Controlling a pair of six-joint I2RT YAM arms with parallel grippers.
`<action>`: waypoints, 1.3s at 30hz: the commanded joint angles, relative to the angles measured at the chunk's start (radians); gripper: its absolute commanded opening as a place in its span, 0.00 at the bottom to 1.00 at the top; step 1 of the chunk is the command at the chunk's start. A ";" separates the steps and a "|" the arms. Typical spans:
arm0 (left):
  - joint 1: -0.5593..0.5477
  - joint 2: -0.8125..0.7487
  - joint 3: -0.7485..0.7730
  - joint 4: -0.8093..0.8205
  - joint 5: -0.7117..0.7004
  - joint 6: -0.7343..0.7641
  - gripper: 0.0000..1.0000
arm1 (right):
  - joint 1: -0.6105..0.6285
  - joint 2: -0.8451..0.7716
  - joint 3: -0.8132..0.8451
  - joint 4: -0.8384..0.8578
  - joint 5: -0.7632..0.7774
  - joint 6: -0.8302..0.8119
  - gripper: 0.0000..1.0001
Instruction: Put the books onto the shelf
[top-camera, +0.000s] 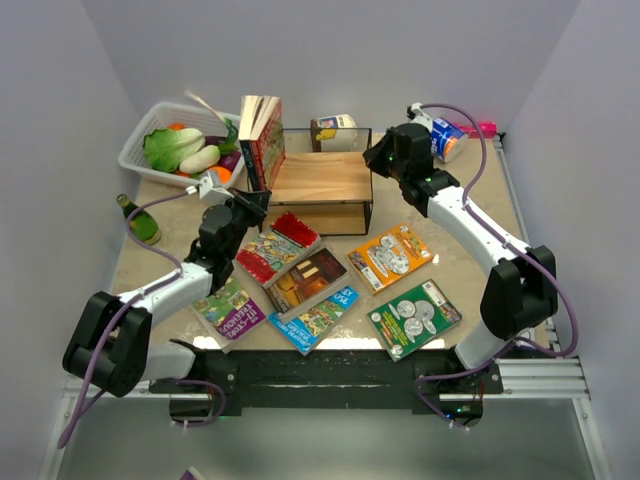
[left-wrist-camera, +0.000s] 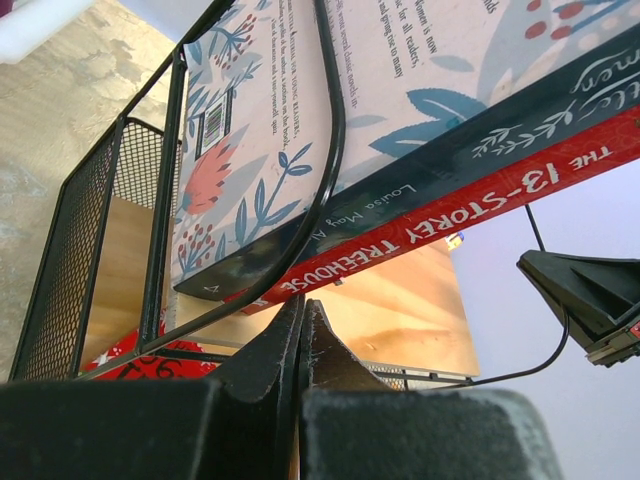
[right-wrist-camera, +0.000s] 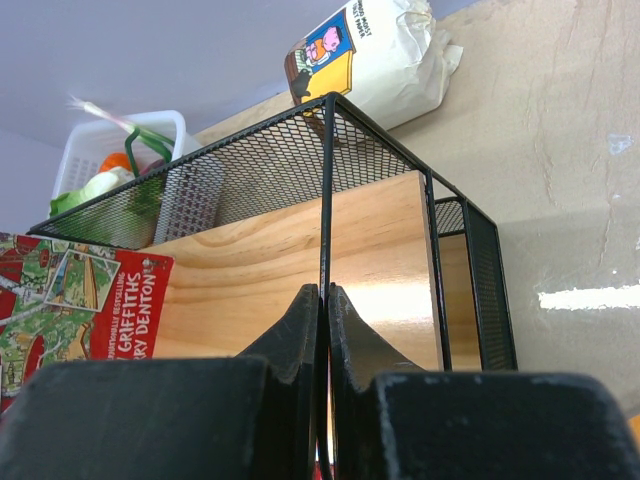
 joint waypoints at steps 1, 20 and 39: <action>0.020 -0.021 0.056 0.013 -0.027 0.031 0.00 | -0.006 -0.008 -0.029 -0.110 -0.026 -0.030 0.00; 0.021 -0.100 0.055 -0.046 -0.007 0.060 0.00 | -0.006 -0.043 -0.012 -0.140 -0.023 -0.029 0.25; 0.021 -0.395 0.020 -0.247 0.040 0.139 0.21 | -0.006 -0.204 0.025 -0.290 0.018 -0.055 0.71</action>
